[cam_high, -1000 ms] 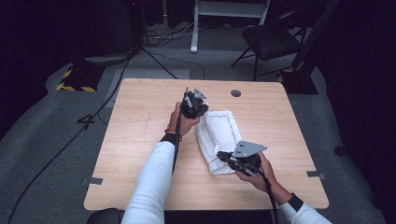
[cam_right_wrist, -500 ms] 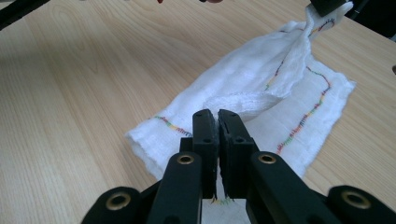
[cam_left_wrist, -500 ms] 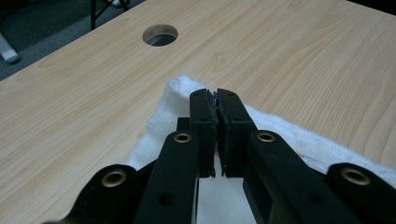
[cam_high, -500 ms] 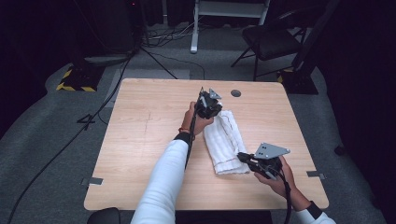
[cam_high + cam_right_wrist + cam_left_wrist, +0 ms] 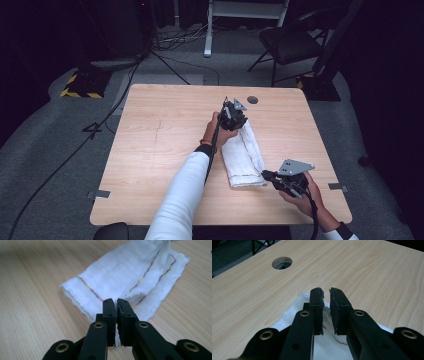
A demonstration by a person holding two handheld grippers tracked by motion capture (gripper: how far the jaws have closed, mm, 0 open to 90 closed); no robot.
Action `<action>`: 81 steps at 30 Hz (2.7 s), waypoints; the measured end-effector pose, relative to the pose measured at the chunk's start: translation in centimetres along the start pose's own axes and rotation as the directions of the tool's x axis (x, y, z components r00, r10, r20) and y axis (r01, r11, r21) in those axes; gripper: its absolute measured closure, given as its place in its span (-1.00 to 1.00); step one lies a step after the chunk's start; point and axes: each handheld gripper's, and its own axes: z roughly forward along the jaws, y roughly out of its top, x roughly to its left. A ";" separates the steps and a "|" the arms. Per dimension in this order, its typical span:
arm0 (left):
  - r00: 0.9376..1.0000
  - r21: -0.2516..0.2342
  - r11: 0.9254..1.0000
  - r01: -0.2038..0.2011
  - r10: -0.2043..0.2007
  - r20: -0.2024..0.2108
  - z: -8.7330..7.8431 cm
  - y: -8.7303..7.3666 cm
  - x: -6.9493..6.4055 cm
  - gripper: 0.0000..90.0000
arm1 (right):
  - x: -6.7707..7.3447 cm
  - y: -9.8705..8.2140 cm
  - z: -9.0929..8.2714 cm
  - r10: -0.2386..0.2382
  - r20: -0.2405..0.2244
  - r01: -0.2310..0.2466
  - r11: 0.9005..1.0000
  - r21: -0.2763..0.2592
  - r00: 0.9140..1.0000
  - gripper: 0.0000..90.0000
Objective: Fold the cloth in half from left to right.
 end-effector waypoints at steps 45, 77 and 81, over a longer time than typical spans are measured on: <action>0.983 0.195 0.974 -0.118 0.086 0.163 -7.4 -12.4 -7.6 -0.31 | -3.9 -1.1 4.6 0.048 -0.042 -0.042 0.991 0.126 0.998 0.05; 0.993 0.156 0.986 -0.064 0.048 0.104 -12.8 -14.0 -5.9 -0.50 | -1.9 1.0 4.0 0.057 -0.047 -0.053 0.996 0.065 0.997 -0.12; 0.997 0.156 0.988 -0.023 0.010 0.081 -11.1 -12.1 -3.6 -0.50 | -4.3 2.2 5.1 0.074 0.009 -0.075 0.995 0.062 0.997 -0.10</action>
